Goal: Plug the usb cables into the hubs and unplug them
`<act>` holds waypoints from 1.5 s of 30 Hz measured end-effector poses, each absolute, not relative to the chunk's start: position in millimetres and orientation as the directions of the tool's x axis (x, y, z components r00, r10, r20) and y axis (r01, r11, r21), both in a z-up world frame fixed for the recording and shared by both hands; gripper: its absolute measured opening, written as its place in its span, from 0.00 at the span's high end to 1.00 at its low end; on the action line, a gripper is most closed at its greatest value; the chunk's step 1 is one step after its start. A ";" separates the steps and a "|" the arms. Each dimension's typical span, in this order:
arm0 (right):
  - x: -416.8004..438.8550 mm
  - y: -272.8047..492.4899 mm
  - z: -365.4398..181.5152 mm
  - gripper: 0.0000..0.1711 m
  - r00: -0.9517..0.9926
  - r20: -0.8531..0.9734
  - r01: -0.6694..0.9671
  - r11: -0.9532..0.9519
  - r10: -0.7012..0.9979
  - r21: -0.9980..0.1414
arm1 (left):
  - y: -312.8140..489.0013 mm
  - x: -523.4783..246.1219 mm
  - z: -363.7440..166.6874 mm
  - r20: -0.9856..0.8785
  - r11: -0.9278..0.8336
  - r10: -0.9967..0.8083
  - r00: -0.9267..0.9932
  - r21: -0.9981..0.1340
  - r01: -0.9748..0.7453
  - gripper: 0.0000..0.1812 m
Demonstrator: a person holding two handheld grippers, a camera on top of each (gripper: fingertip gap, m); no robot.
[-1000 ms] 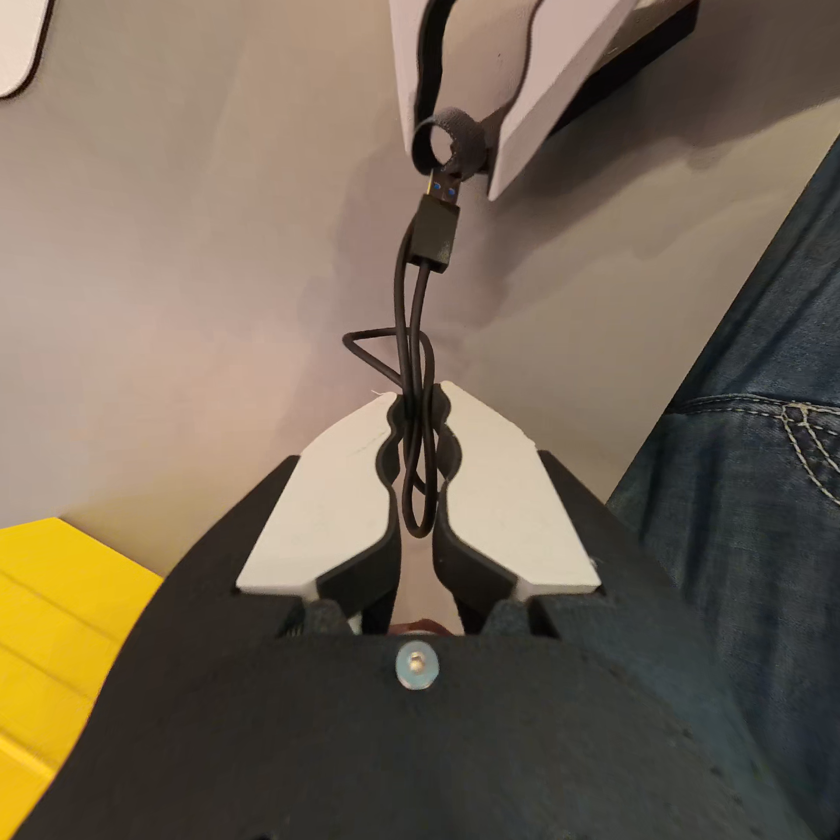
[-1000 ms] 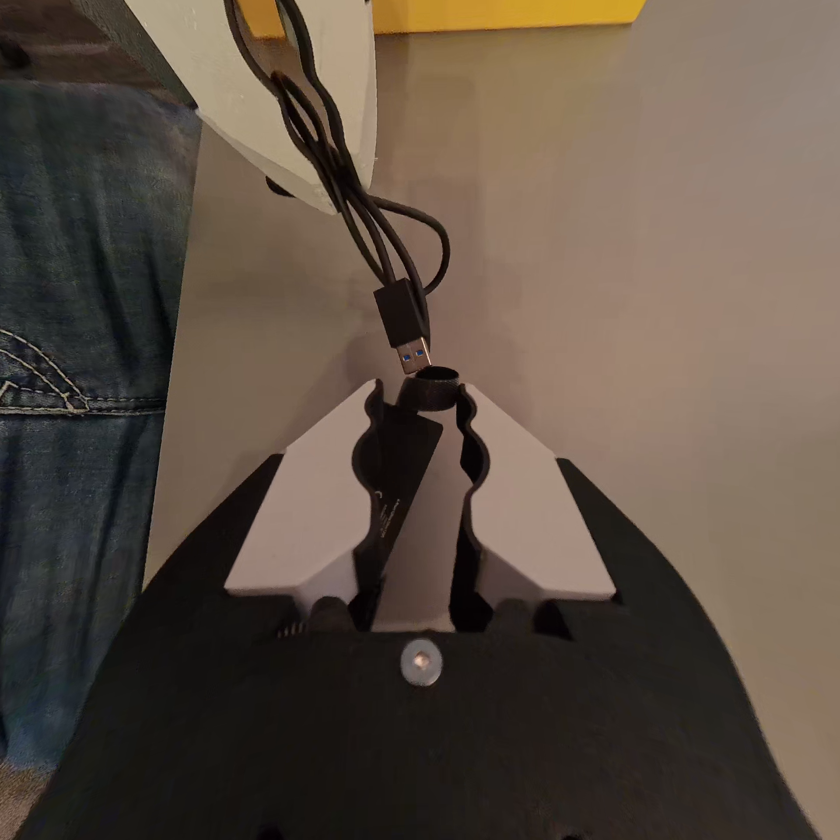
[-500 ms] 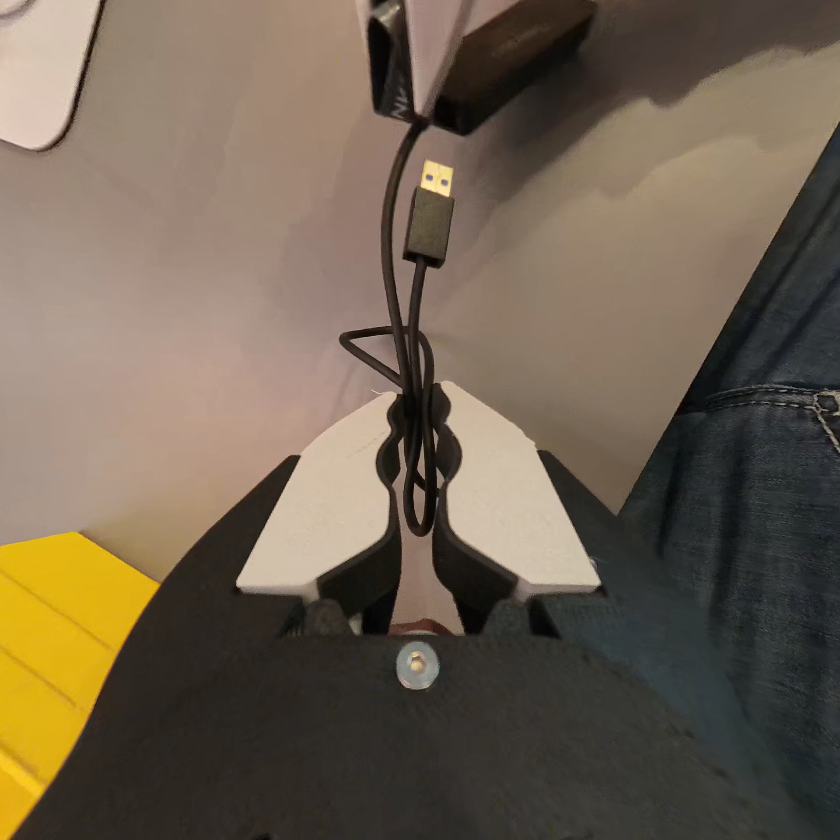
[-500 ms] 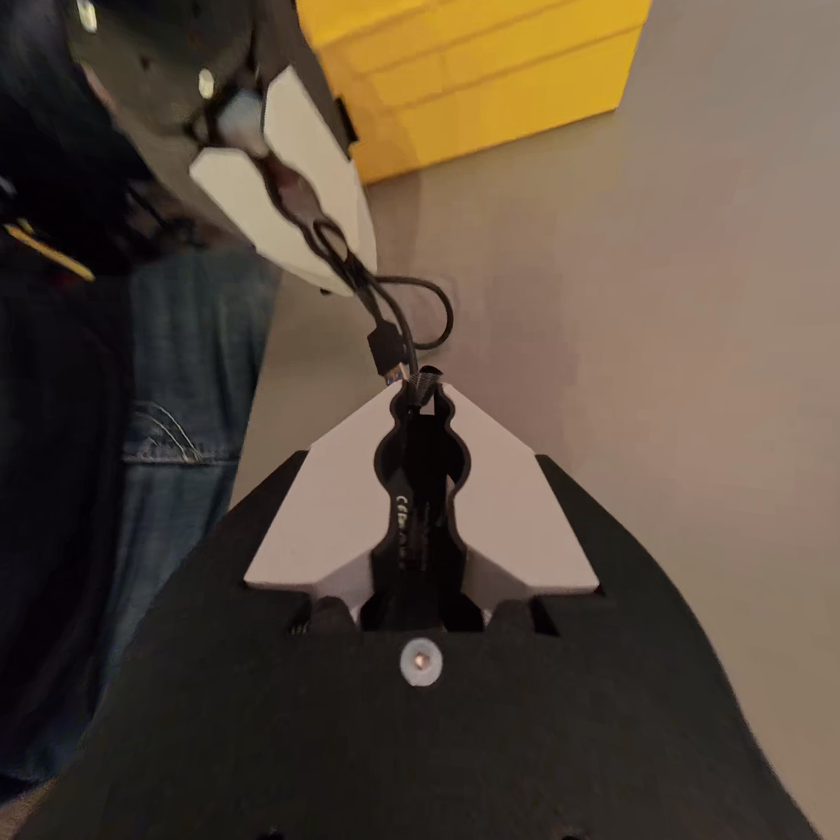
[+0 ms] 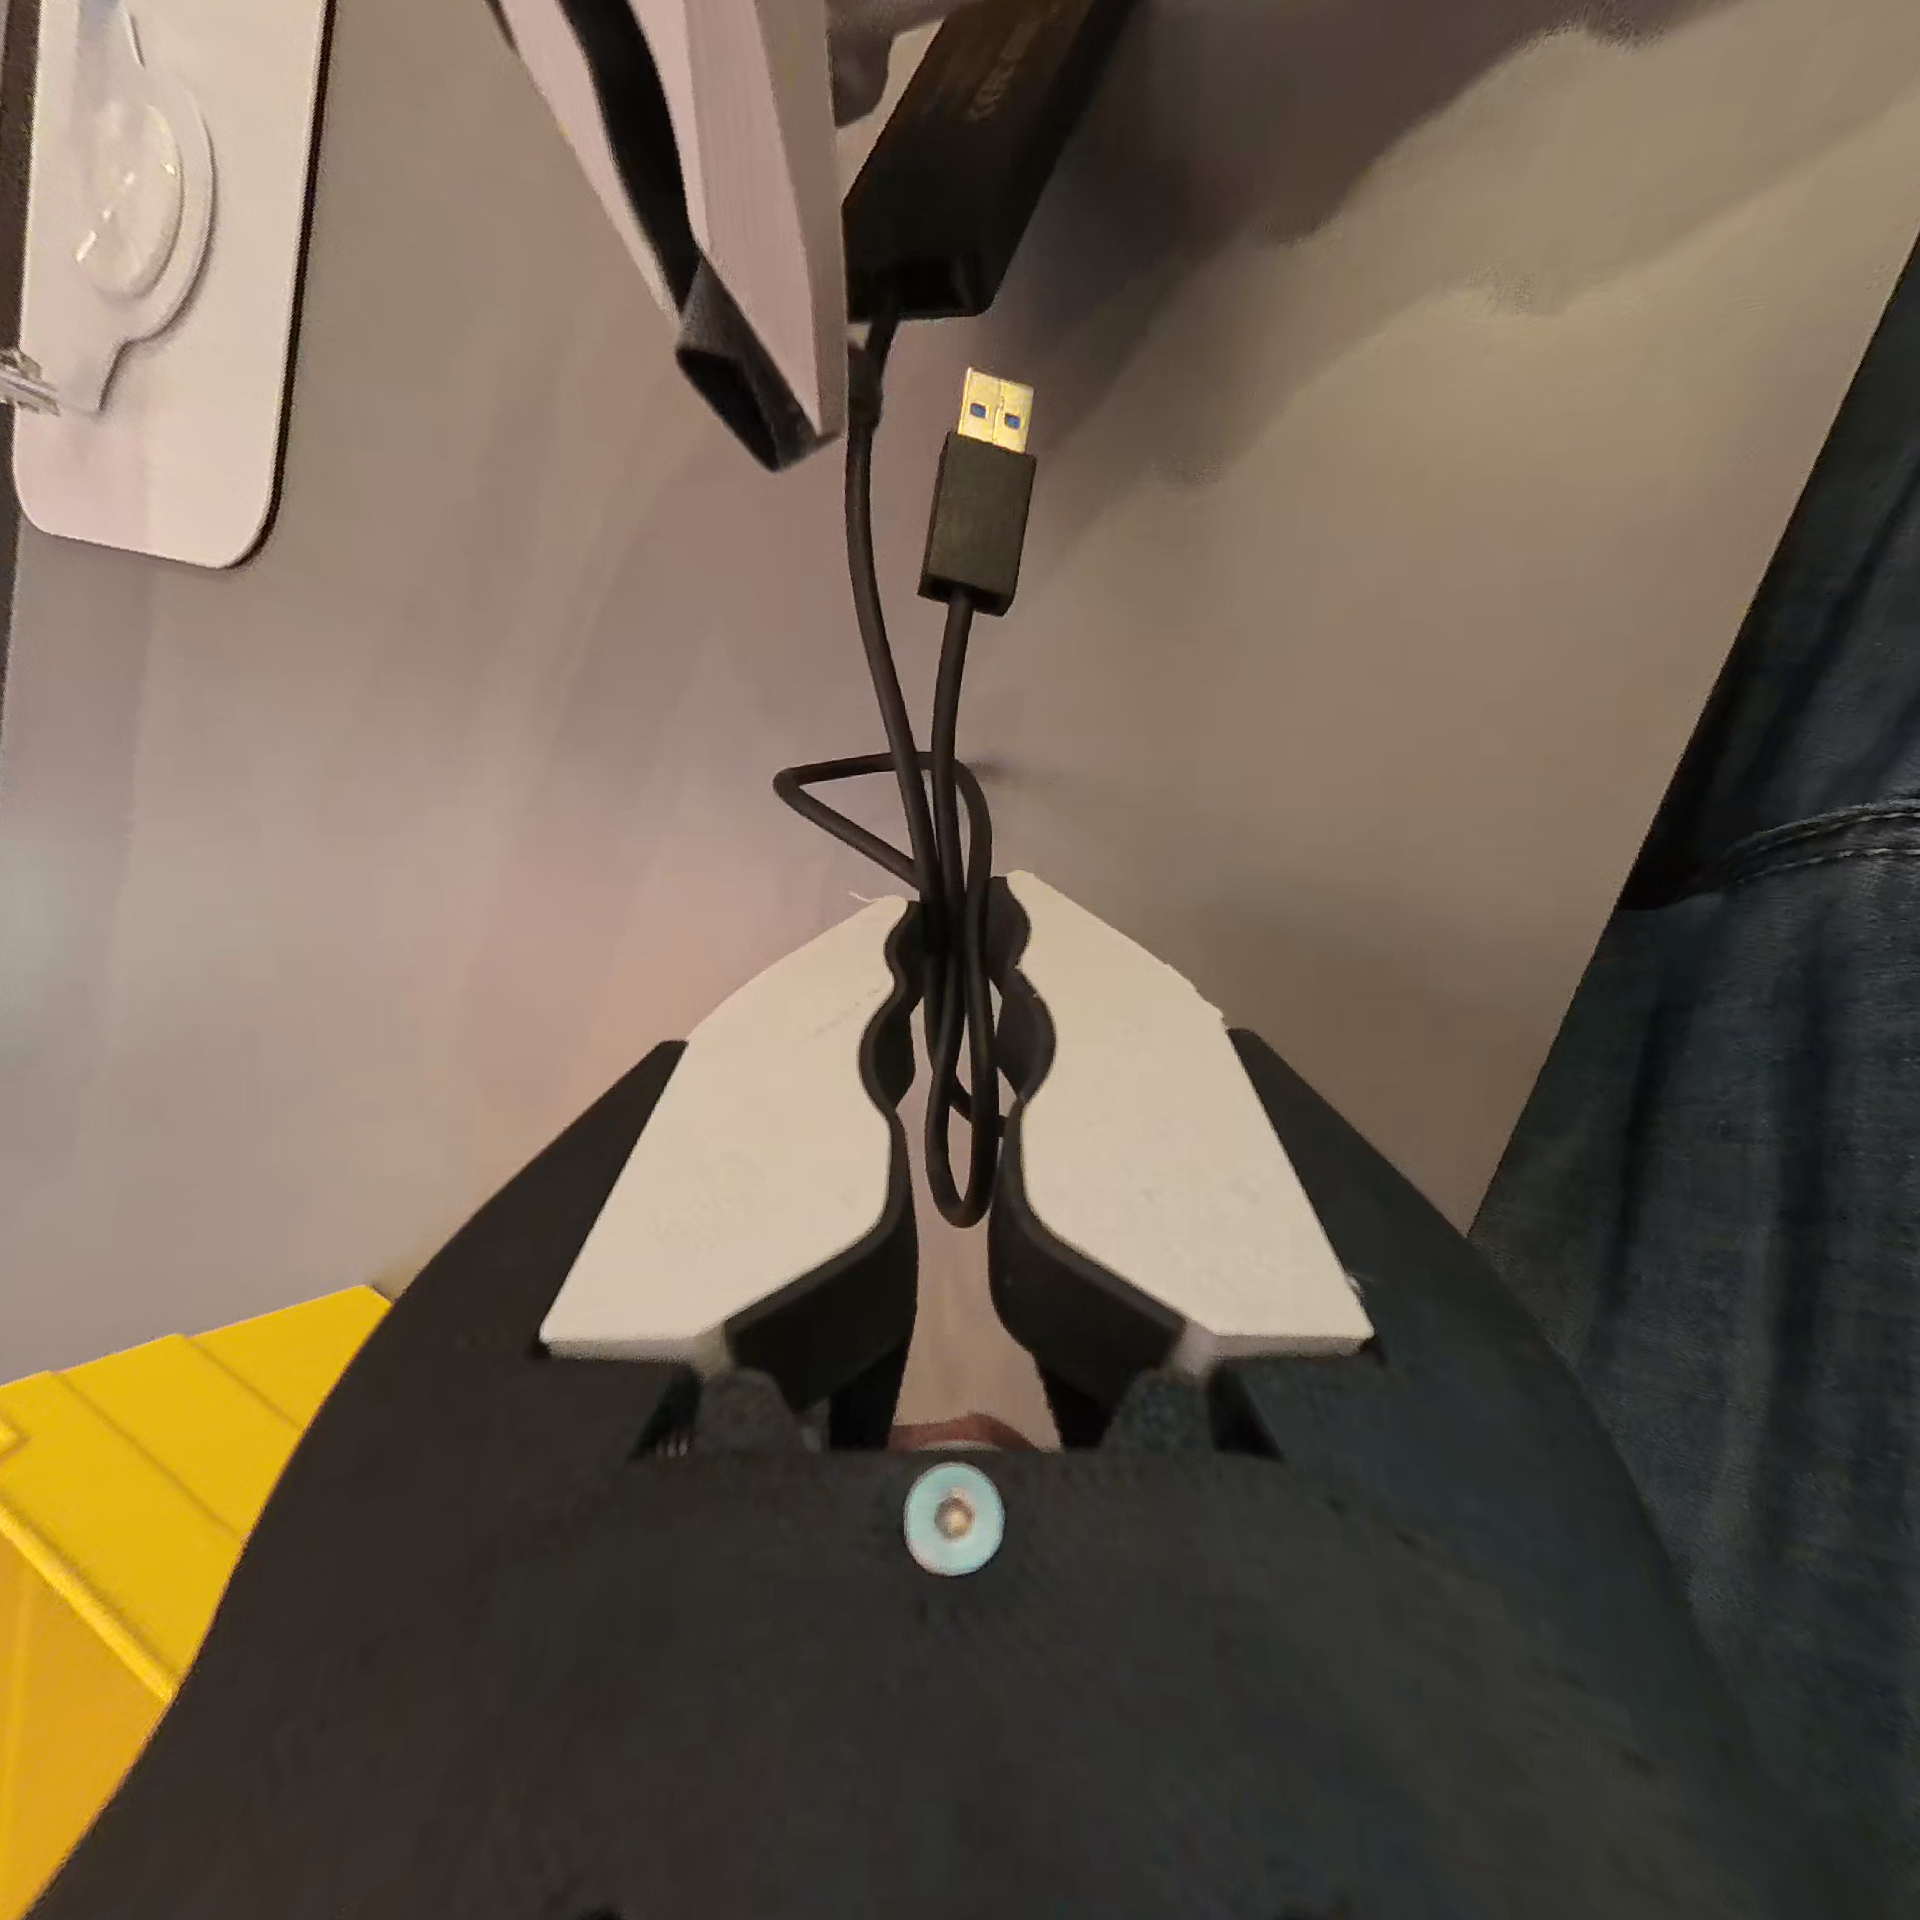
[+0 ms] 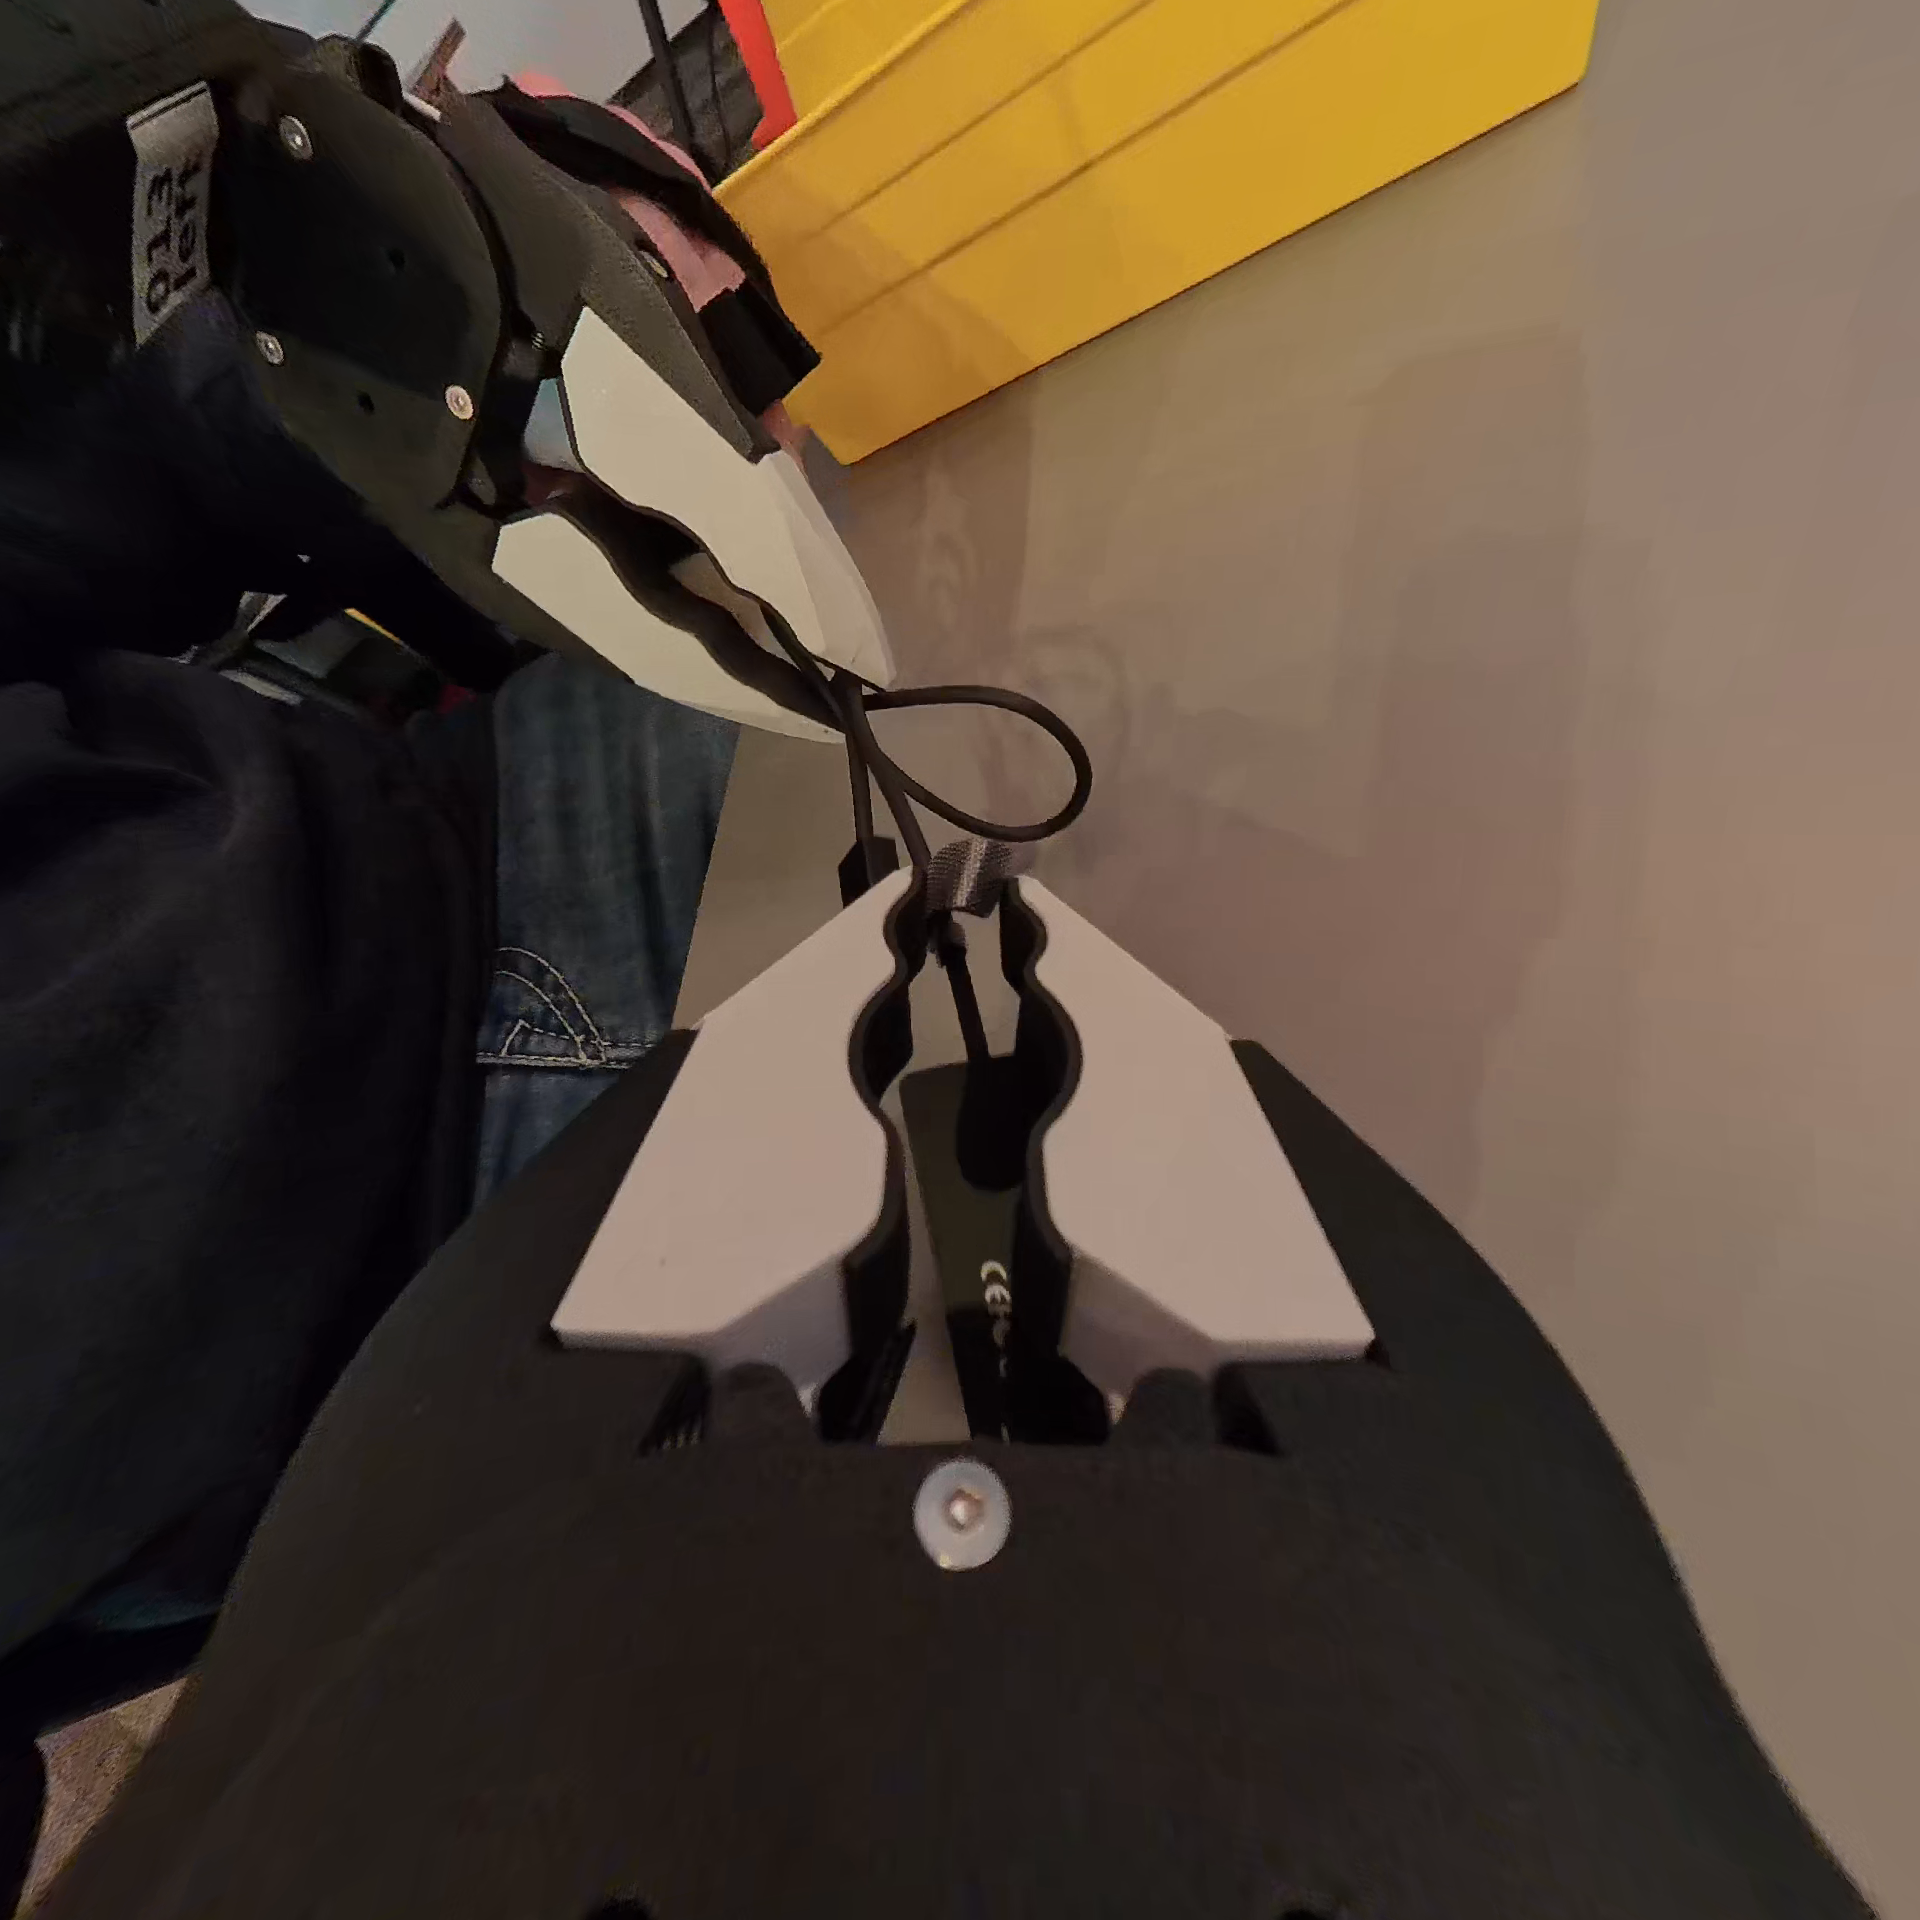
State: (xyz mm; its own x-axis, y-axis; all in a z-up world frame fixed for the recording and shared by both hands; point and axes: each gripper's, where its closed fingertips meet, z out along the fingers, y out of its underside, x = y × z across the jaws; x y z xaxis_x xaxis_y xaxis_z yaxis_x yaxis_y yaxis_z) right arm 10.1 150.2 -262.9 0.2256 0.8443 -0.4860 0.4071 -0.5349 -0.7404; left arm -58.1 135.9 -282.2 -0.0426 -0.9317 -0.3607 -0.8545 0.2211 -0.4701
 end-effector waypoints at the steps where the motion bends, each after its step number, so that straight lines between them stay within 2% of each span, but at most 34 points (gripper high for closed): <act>1: 6.5 148.9 -262.1 0.93 0.213 -0.491 0.415 -0.533 0.845 -0.738 | 135.1 -56.9 -282.0 -0.365 0.228 -0.930 -0.047 -0.469 -0.853 0.95; 13: -29.4 131.3 -261.8 0.90 0.125 -0.389 0.566 -0.388 0.913 -0.728 | 132.2 -49.1 -280.8 -0.466 0.326 -0.877 -0.115 -0.402 -0.856 0.94; 14: -30.2 132.4 -258.3 0.88 0.124 -0.413 0.550 -0.409 0.902 -0.728 | 132.0 -49.3 -281.0 -0.473 0.333 -0.872 -0.124 -0.390 -0.858 0.94; 17: -27.9 134.7 -247.9 0.75 0.104 -0.467 0.502 -0.452 0.878 -0.738 | 131.4 -49.5 -282.6 -0.468 0.328 -0.875 -0.123 -0.385 -0.862 0.94; 18: -23.5 137.4 -247.5 0.75 0.120 -0.449 0.504 -0.444 0.886 -0.741 | 130.9 -49.8 -282.7 -0.461 0.323 -0.879 -0.120 -0.392 -0.861 0.94; 22: -0.3 134.6 -245.0 0.80 0.135 -0.262 0.560 -0.292 0.956 -0.775 | 130.5 -51.3 -282.5 -0.423 0.291 -0.901 -0.099 -0.420 -0.860 0.94; 25: 16.3 128.5 -252.9 0.82 0.159 -0.097 0.643 -0.177 0.983 -0.745 | 130.1 -52.0 -284.2 -0.392 0.268 -0.916 -0.087 -0.434 -0.860 0.94; 27: 16.1 124.3 -249.3 0.88 0.154 0.024 0.641 -0.081 0.988 -0.763 | 127.8 -51.4 -285.5 -0.351 0.241 -0.933 -0.075 -0.459 -0.855 0.94; 33: 3.4 127.4 -253.2 0.88 0.260 0.322 0.674 0.068 0.910 -0.735 | 126.2 -51.3 -286.1 -0.205 0.109 -0.979 0.003 -0.533 -0.839 0.94; 38: -0.7 136.4 -263.2 0.93 0.366 0.421 0.704 0.048 0.830 -0.708 | 122.8 -50.2 -288.5 -0.167 0.085 -0.986 0.008 -0.542 -0.836 0.94; 45: -8.3 142.6 -271.3 0.94 0.382 0.318 0.665 -0.019 0.868 -0.747 | 121.6 -50.8 -289.7 -0.165 0.087 -0.986 0.004 -0.539 -0.838 0.94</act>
State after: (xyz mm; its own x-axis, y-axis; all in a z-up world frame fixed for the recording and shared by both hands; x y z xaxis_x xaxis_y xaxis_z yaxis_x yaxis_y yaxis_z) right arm -8.3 142.6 -271.3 0.3822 0.8676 0.3180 0.6649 -0.0191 -0.7467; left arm -50.8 121.6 -289.7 0.0038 -0.9862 -0.1653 -0.8377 0.0871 -0.5392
